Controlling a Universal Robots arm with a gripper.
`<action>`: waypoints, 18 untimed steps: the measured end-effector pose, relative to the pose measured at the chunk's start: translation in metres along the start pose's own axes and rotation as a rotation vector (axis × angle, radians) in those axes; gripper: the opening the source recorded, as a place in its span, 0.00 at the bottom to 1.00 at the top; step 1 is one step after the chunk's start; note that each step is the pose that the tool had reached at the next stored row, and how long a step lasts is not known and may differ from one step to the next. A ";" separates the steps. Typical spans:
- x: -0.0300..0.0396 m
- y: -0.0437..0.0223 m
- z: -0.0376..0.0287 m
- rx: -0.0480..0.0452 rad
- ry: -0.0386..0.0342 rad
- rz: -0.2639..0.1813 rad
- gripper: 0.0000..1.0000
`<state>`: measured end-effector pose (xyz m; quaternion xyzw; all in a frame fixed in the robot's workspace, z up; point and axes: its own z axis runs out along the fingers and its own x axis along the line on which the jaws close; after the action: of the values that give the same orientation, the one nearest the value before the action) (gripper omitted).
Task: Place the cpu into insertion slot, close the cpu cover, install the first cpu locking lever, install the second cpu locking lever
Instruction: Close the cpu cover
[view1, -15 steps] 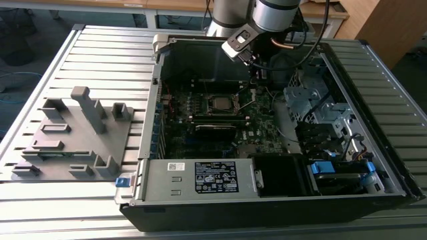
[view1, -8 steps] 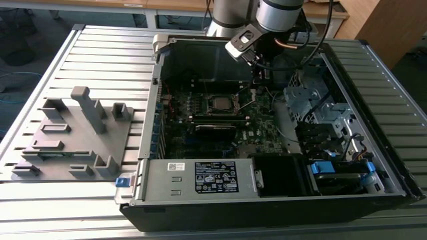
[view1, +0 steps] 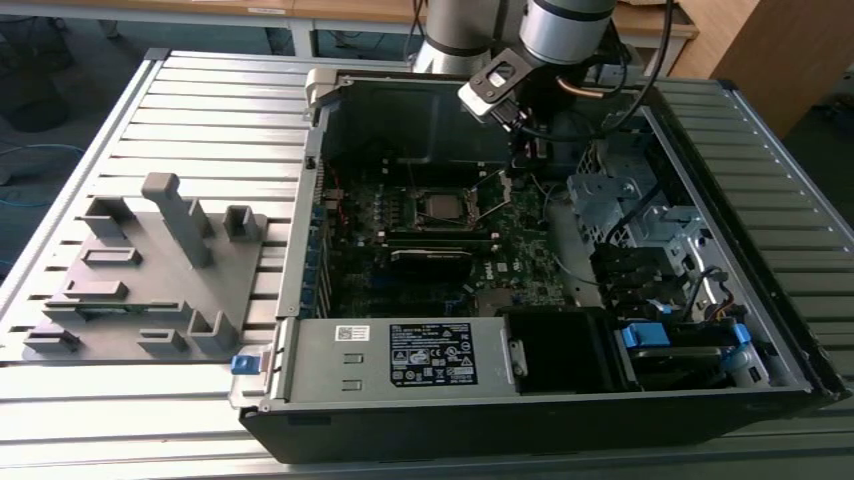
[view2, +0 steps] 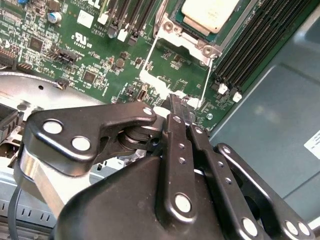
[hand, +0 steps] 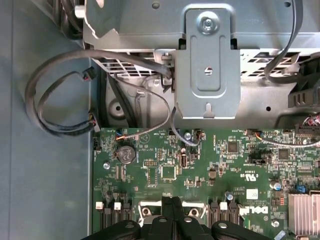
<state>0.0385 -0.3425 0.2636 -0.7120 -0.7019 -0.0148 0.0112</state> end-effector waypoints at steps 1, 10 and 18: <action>0.0000 0.0009 0.0000 0.0000 -0.0001 0.000 0.10; 0.0000 0.0030 0.0012 0.0000 0.0000 0.000 0.10; 0.0000 0.0047 0.0014 0.0000 -0.0001 0.000 0.10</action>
<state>0.0432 -0.3424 0.2622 -0.7121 -0.7019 -0.0148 0.0112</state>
